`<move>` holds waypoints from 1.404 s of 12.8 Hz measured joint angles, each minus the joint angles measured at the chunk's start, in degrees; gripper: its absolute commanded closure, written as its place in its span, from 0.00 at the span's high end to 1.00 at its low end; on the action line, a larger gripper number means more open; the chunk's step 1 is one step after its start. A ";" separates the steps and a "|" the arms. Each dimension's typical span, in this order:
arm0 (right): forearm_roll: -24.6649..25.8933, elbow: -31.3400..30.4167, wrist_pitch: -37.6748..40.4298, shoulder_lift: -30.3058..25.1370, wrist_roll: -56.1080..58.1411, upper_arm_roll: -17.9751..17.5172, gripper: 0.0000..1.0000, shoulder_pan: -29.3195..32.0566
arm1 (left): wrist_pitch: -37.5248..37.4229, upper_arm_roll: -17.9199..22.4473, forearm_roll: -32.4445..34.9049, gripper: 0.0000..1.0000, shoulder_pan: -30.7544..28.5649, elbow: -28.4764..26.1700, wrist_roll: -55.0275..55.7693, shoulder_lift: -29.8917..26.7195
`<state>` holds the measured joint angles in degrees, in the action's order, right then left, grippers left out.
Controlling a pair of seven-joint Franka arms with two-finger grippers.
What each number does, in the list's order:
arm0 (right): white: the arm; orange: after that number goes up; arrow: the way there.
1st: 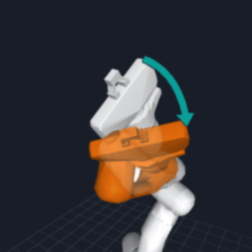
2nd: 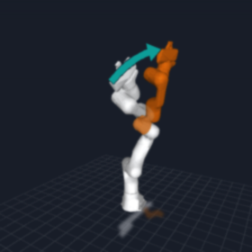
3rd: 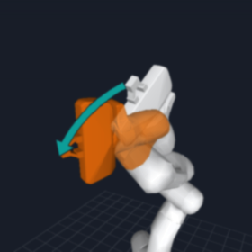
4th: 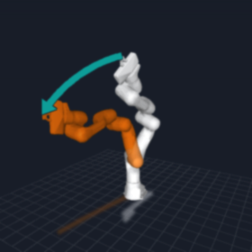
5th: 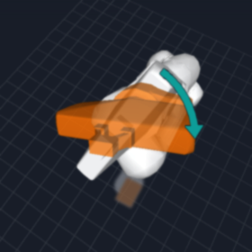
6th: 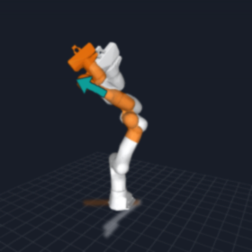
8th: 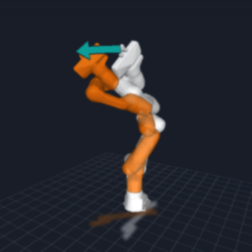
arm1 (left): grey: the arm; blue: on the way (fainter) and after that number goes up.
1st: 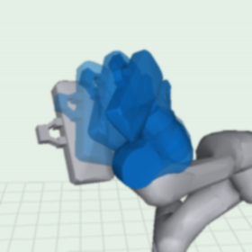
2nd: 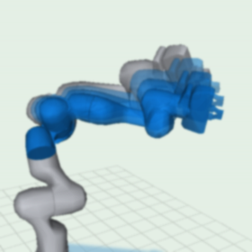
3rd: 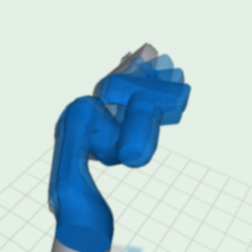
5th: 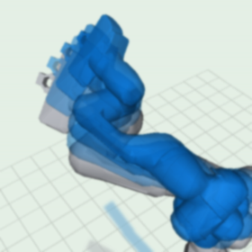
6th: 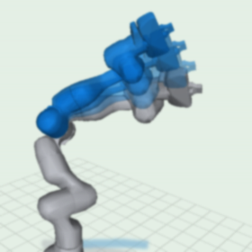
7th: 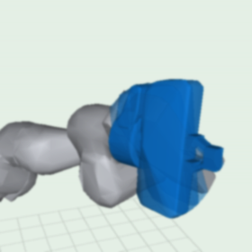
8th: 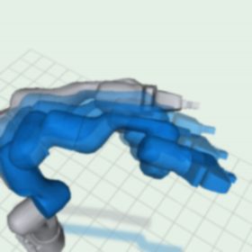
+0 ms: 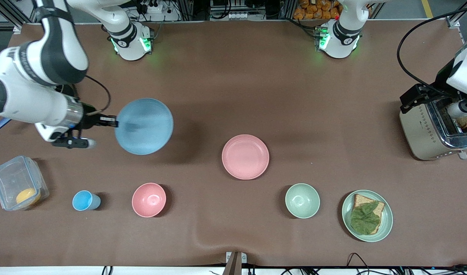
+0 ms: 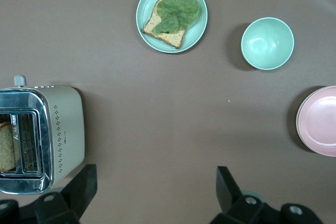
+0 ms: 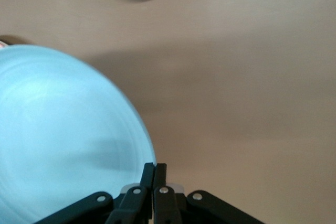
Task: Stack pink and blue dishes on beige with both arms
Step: 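Lower the blue plate onto the pink plate and open the right gripper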
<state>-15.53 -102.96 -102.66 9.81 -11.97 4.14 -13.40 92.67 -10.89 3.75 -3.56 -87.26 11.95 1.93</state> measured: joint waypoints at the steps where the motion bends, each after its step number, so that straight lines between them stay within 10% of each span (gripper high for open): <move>1: -1.39 -0.01 -2.73 1.31 -2.57 -0.02 0.00 -2.27 | -0.04 -0.02 0.00 1.00 0.08 -0.10 0.00 0.03; 10: -8.34 18.17 -16.46 26.56 -14.47 0.08 0.00 -18.15 | -0.06 -0.03 0.00 1.00 0.54 -0.65 0.00 0.56; 18: -4.60 19.63 -22.12 31.08 -19.36 0.20 0.00 -24.34 | -0.08 0.08 0.00 1.00 0.38 -0.78 0.00 0.59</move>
<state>-20.14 -83.33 -124.78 40.89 -31.33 4.33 -37.74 92.58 -10.80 3.75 -3.17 -88.04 11.95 2.52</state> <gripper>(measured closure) 0.982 0.000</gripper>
